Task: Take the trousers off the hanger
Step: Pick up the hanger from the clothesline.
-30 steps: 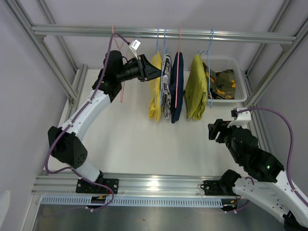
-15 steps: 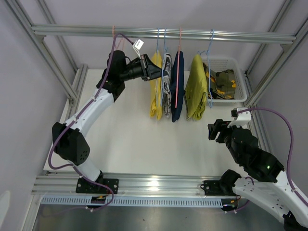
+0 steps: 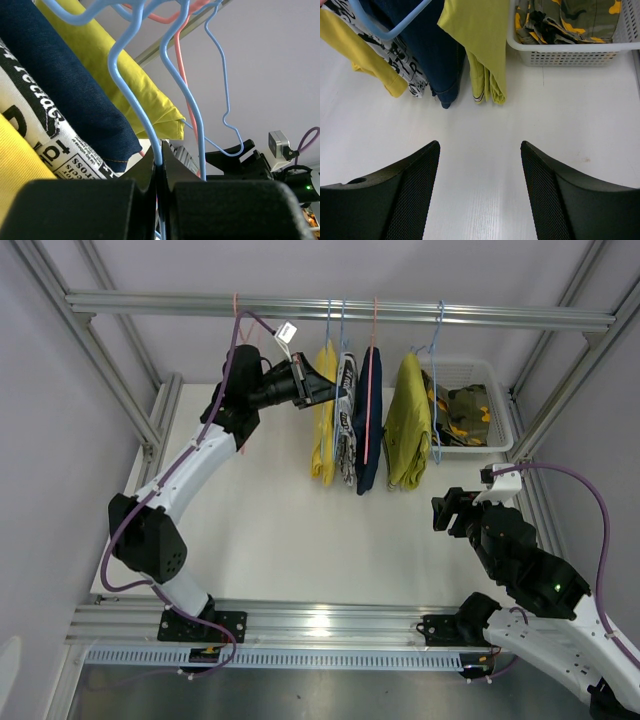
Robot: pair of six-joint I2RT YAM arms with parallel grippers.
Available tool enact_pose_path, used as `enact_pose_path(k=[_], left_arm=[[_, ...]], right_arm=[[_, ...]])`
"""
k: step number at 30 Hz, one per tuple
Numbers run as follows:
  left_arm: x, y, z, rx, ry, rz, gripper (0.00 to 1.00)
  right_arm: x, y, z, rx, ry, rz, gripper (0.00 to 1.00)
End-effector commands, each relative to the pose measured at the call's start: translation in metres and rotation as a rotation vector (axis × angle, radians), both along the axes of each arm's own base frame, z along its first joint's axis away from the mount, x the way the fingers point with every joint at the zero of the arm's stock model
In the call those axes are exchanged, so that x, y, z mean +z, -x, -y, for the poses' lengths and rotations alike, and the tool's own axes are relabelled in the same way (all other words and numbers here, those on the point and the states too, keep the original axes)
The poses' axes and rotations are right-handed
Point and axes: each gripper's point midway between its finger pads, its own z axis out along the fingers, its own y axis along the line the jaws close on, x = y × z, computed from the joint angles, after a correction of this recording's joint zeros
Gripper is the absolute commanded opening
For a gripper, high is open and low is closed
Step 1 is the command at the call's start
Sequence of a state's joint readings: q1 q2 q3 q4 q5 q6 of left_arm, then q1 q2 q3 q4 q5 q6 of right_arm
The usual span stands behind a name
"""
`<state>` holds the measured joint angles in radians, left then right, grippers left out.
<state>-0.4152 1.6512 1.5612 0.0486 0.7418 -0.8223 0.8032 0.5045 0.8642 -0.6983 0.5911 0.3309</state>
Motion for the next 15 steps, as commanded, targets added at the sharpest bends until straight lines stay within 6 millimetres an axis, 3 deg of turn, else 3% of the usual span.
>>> enact_pose_path(k=[1, 11, 15], left_arm=[[0.052, 0.016, -0.005, 0.009, 0.042, 0.172, 0.01], [0.084, 0.023, -0.03, 0.16, 0.031, 0.24, 0.01], [0.085, 0.024, -0.04, 0.215, 0.003, 0.235, 0.01]], right_arm=[[0.005, -0.002, 0.001, -0.01, -0.014, 0.028, 0.7], [0.007, 0.0, 0.002, -0.007, -0.022, 0.033, 0.71], [0.007, 0.0, 0.002, -0.008, -0.025, 0.034, 0.71]])
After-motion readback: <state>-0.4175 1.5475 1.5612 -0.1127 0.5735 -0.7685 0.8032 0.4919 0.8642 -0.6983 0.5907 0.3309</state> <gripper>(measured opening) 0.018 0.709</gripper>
